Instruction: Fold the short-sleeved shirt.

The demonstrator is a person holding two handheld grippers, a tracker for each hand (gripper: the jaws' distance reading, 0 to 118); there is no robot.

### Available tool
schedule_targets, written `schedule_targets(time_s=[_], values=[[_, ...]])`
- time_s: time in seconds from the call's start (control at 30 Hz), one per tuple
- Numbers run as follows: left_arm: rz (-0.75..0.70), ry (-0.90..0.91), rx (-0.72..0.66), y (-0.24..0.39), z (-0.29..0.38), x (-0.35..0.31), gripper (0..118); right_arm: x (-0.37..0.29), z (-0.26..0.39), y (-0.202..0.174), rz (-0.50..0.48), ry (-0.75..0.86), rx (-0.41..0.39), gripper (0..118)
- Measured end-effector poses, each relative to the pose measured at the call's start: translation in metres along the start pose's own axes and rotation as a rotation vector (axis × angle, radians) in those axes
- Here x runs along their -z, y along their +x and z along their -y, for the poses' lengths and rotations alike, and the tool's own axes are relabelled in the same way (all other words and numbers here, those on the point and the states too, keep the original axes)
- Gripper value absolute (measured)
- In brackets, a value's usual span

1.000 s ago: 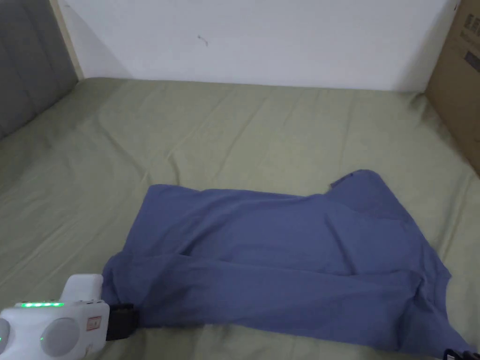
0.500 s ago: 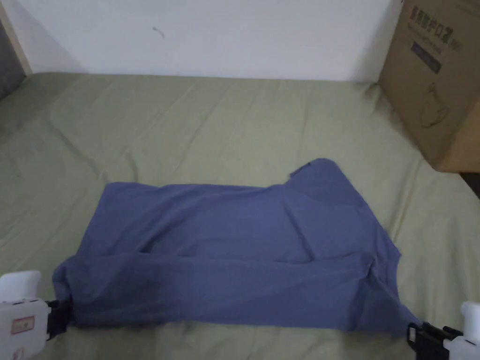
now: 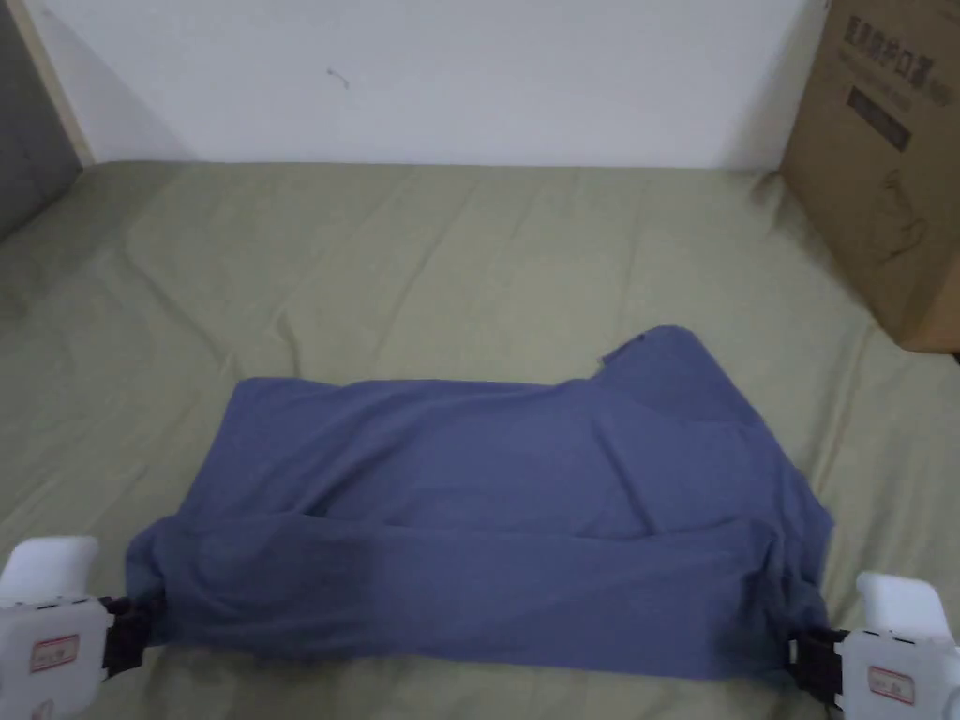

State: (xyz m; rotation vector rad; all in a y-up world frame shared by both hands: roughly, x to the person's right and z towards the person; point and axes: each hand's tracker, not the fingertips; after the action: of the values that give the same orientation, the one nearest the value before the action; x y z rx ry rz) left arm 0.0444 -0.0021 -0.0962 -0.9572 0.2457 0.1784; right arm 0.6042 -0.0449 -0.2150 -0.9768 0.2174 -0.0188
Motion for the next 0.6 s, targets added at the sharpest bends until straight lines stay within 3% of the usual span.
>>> schedule_targets(time_s=[0.23, 0.27, 0.43, 0.6], values=[[0.012, 0.009, 0.002, -0.007, 0.000, -0.015, 1, -0.035, -0.005, 0.025, -0.053, 0.033, 0.052, 11], [0.015, 0.008, 0.000, -0.009, 0.001, -0.018, 1, -0.050, -0.003, 0.015, -0.060, 0.049, 0.056, 11], [0.008, -0.007, 0.004, -0.021, 0.024, -0.035, 1, -0.084, 0.011, 0.019, -0.012, 0.042, -0.009, 11], [0.050, -0.028, -0.025, -0.032, 0.060, -0.049, 1, -0.106, 0.046, 0.037, -0.042, -0.023, 0.015, 11]])
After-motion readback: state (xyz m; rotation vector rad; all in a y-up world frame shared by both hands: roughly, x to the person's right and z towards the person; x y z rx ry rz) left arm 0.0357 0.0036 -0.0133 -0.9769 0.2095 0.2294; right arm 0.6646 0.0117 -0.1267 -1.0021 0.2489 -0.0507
